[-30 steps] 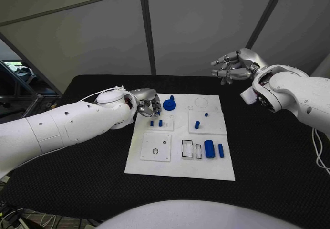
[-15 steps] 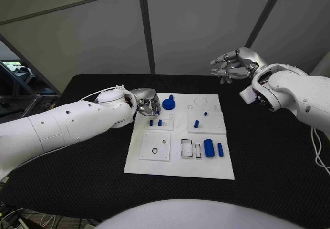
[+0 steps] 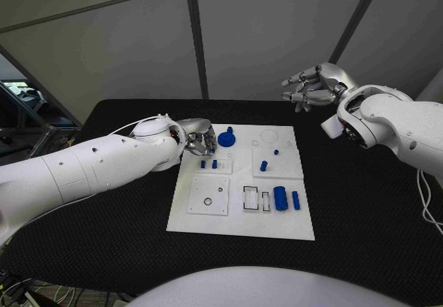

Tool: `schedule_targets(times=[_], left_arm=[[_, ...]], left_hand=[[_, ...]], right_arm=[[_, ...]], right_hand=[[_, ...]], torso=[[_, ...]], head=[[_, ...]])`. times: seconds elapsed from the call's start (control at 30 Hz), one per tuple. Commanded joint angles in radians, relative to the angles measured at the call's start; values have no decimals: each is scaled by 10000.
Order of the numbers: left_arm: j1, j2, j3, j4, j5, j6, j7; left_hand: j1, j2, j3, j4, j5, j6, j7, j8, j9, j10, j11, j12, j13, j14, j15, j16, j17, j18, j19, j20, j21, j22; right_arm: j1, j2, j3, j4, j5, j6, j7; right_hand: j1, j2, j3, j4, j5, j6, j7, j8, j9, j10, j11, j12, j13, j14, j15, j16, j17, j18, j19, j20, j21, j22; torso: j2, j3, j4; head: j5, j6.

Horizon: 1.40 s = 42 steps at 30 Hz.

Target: Assemble the parts on the task board

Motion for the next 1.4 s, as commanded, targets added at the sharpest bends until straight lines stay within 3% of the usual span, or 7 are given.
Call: schedule_targets(times=[0.03,0.43,0.87,1.2,1.4], left_arm=[[-20,28,-11,-29,33,318,-84],[-21,-6,-11,-37,33,465,-332],[-20,-17,-11,-12,33,423,-354],[-20,-35,-11,-27,33,471,-430],[-20,-139,-9,-51,33,445,-505]], left_hand=[[-122,-34,61,-24,-37,63,29,-5,-10,74,9,-53,17,210,-24,59,-19,-927,43,0,-4,11],[-255,-122,103,-102,-36,-224,163,-345,-102,-50,131,-327,15,197,74,92,-62,-942,28,68,-9,47],[-353,-202,200,-183,-35,-655,227,-818,-271,39,125,-485,79,181,76,132,-114,-956,49,96,85,169],[-474,-333,217,-218,-39,-1377,246,-1395,-539,122,99,-659,145,169,53,170,-174,-956,51,79,75,205],[-470,-353,170,-233,-34,-1755,302,-1564,-583,121,131,-740,170,164,77,188,-196,-960,51,94,64,215]], right_arm=[[20,-1,5,17,-17,40,47],[20,-21,5,24,-17,33,34],[20,-13,5,7,-17,34,41],[20,-14,5,-8,-203,145,-69],[14,-58,4,8,-973,475,-399]], right_hand=[[-49,-26,55,2,46,-46,-4,61,14,-30,0,36,-13,48,-11,-8,15,126,58,-22,-53,-13],[-49,-26,55,2,46,-46,-4,61,14,-30,0,36,-13,48,-11,-8,15,126,58,-22,-53,-13],[-49,-26,55,2,46,-46,-4,61,14,-30,0,36,-13,48,-11,-8,15,126,58,-22,-53,-13],[-47,-56,97,-5,35,-54,-4,67,12,-60,0,35,-29,50,-14,-124,-35,125,79,-26,-75,-22],[-22,-105,416,19,-288,-78,58,99,15,-452,85,-1133,-1040,53,35,-573,-225,121,125,2,-158,-51]], torso=[[2,-1,-1],[0,-10,8],[-2,-5,1],[-5,-3,4],[-7,-9,9]], head=[[-3,-10],[-20,-27],[1,-27],[-13,-26],[-39,6]])
